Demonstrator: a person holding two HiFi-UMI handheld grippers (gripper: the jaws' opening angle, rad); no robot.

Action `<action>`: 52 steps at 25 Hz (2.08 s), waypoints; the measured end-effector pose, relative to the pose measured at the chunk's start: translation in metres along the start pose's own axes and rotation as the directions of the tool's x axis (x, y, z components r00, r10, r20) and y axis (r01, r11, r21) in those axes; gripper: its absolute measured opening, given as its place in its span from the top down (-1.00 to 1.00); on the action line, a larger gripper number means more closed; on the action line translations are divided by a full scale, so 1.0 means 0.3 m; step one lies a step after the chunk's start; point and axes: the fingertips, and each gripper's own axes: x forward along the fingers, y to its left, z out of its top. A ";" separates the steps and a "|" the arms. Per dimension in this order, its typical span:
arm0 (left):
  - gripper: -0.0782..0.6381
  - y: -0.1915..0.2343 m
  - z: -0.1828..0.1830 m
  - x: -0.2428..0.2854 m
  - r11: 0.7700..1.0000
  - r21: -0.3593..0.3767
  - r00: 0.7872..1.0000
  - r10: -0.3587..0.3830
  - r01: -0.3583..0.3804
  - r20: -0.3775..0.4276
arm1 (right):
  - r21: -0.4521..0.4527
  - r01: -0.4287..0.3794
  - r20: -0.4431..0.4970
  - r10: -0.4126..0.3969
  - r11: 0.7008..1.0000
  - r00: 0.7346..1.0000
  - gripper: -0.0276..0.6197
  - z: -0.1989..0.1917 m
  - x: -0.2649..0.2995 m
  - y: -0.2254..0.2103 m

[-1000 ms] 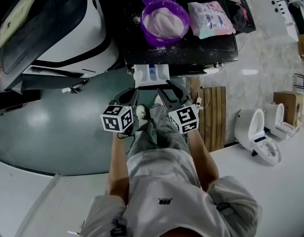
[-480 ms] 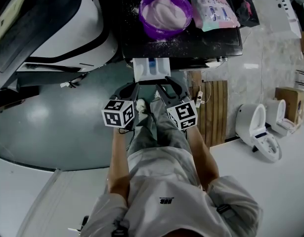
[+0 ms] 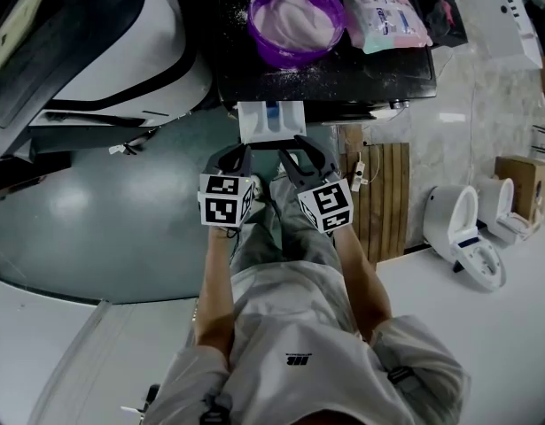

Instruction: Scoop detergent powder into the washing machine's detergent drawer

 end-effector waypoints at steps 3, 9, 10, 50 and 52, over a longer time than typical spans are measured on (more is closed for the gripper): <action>0.74 -0.003 0.001 0.006 0.998 0.051 0.998 0.048 -0.046 -0.034 | 0.002 -0.003 -0.001 0.003 1.000 1.000 0.42 -0.001 0.000 -0.005; 0.74 0.005 0.000 0.012 0.990 0.099 0.992 0.105 -0.098 -0.067 | 0.004 -0.007 -0.001 0.007 1.000 1.000 0.42 -0.003 -0.001 -0.004; 0.74 0.007 0.001 0.011 0.987 0.115 0.991 0.117 -0.108 -0.071 | 0.004 -0.008 -0.001 0.008 1.000 1.000 0.42 -0.003 -0.001 -0.003; 0.74 0.025 0.011 0.006 0.729 0.631 0.916 0.394 -0.265 -0.071 | 0.016 -0.006 0.000 0.006 1.000 1.000 0.42 -0.007 0.024 0.001; 0.74 0.024 0.008 0.017 0.731 0.629 0.917 0.393 -0.266 -0.069 | 0.017 -0.005 0.000 0.005 1.000 1.000 0.42 -0.007 0.027 -0.001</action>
